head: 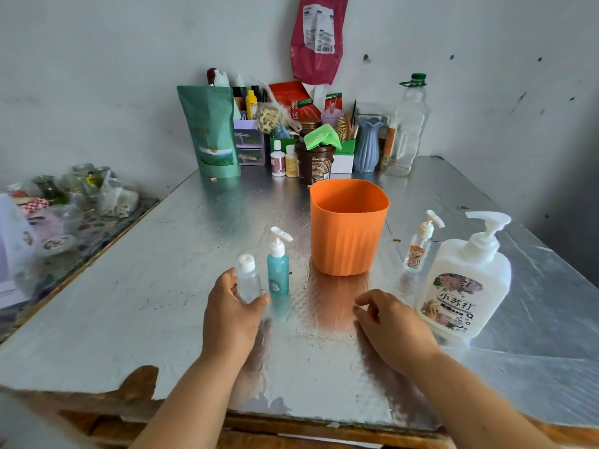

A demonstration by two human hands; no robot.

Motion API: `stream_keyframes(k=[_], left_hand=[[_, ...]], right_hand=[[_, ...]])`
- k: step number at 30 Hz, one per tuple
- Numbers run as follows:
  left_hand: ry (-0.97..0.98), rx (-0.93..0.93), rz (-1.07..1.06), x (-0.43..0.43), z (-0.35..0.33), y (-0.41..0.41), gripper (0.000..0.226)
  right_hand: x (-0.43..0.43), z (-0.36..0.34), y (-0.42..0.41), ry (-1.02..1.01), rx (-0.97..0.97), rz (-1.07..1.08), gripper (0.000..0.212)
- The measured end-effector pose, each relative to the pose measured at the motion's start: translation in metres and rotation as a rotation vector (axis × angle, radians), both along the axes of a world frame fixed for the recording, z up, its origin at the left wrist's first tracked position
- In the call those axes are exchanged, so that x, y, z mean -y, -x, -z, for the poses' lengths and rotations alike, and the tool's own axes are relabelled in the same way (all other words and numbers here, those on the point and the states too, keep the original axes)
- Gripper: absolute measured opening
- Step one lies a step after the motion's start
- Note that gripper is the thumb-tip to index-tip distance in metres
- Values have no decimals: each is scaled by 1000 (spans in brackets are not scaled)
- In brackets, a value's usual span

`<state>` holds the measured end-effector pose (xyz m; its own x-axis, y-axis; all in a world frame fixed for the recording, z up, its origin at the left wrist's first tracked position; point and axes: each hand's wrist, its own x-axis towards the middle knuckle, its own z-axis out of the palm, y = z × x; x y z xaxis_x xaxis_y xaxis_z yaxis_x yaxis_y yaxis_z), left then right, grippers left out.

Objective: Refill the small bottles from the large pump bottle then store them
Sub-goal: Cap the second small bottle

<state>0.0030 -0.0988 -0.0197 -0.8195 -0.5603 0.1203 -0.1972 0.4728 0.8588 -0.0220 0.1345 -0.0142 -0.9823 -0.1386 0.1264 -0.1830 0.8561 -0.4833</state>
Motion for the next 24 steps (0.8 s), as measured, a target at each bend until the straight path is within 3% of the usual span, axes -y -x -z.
stream_keyframes(k=[3,6,12,18,21,24], left_hand=[[22,-110,-82,-4,-3,-5,70],[73,-302,-102,-11,-12,-13,60],[283,-596,124,-31,-26,-22,33],[318,-557,337,-64,-32,-18,15],[248,-441,467,-83,-33,-15,16],[230,-329,605,-107,-33,-7,22]], right_hand=[[-1,2,0,8,-19,-6,19],[-2,3,-1,14,-32,-10,18],[-6,4,-4,68,-27,-30,18],[-20,2,-17,264,-54,-46,19],[-32,-2,-30,385,-265,-30,15],[-49,-7,-42,464,-537,116,26]])
